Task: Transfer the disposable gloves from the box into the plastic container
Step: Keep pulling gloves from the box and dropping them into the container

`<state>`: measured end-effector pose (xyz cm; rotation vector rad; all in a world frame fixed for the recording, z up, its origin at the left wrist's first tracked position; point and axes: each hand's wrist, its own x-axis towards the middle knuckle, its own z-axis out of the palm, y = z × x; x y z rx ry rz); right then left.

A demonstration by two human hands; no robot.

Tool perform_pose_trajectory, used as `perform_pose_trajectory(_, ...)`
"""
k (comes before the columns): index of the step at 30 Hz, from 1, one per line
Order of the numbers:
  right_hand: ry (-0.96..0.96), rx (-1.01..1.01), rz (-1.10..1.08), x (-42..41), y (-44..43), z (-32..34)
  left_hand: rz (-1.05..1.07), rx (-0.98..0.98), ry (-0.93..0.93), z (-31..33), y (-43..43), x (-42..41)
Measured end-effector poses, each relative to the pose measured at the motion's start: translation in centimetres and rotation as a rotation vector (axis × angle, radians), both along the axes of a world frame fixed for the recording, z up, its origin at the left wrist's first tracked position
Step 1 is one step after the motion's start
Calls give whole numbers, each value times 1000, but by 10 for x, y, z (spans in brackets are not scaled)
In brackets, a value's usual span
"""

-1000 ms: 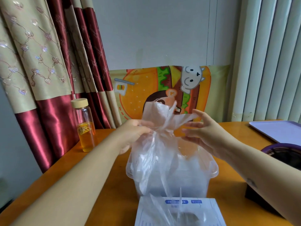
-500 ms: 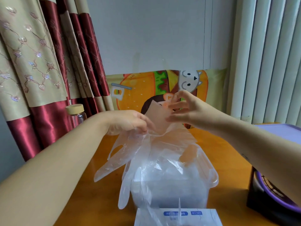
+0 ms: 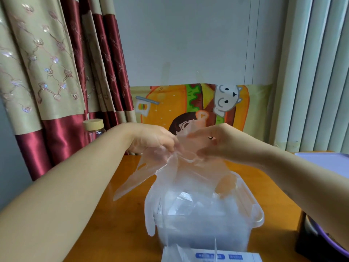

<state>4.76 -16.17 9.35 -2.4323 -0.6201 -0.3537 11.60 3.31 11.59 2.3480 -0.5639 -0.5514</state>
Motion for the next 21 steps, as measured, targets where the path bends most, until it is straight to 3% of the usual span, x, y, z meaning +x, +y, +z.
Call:
perform_pose_trajectory(3, 102, 281, -18, 12, 1, -5, 55, 150, -175, 3, 18, 9)
perform_pose_trajectory(6, 288, 532, -32, 24, 1, -14, 276, 284, -587, -4, 28, 22)
perform_pose_trajectory(9, 336, 520, -128, 31, -2, -30, 376, 388, -1132, -25, 21, 19)
perform_pose_trajectory(11, 333, 379, -209, 33, -8, -42, 210, 289, -1255, -36, 7, 3)
perform_pose_trajectory(13, 342, 257, -263, 33, -16, -55, -22, 277, -1042, -49, -6, -9)
perform_pose_trajectory(15, 363, 137, -279, 32, -25, -66, -190, 437, -662, -63, -17, -13)
perform_pose_trajectory(17, 356, -57, -285, 28, -30, -74, -243, 635, -395, -75, -24, -13)
perform_pose_trajectory(21, 237, -481, -344, 23, -32, -90, -274, 721, -342, -95, -38, -12)
